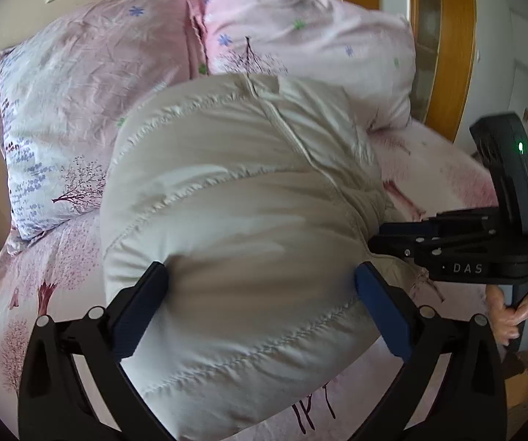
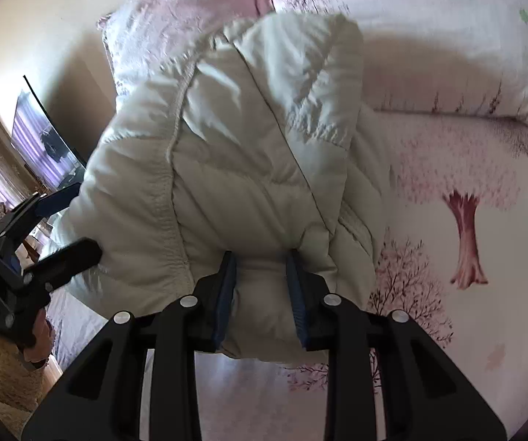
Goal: Fold large clothes
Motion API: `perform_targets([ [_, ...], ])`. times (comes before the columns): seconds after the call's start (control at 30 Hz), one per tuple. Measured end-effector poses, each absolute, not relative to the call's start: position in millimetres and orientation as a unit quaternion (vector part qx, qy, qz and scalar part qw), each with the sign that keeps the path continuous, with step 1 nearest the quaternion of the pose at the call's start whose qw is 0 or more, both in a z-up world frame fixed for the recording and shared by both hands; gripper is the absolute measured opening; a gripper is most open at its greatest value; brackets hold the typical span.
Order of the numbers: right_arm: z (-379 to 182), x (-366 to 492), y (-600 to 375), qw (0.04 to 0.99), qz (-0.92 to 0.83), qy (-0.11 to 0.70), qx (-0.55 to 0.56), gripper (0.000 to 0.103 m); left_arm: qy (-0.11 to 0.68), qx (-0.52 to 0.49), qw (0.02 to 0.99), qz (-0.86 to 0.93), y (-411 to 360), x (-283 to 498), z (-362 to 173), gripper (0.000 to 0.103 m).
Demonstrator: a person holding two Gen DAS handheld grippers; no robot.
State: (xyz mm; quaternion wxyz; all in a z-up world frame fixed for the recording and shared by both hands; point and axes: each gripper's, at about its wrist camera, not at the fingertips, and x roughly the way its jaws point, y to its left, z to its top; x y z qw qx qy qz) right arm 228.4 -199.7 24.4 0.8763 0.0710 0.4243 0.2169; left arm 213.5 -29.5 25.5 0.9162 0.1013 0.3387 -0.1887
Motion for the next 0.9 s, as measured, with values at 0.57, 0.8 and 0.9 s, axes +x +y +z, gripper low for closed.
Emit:
perform_targets([
  [0.57, 130.4, 335.4, -162.7, 0.914, 0.157, 0.374, 0.017, 0.029, 0.342, 0.087, 0.918, -0.182, -30.3, 220.5, 17.1, 0.101],
  [0.8, 70.3, 379.0, -184.5, 0.854, 0.142, 0.497, 0.061, 0.029, 0.322, 0.077, 0.925, -0.187, -39.9, 223.2, 24.4, 0.101],
  [0.9, 57.7, 388.1, -191.4, 0.836, 0.147, 0.523, 0.084, 0.028, 0.31, 0.065, 0.929, -0.188, -38.0, 221.5, 35.1, 0.101],
])
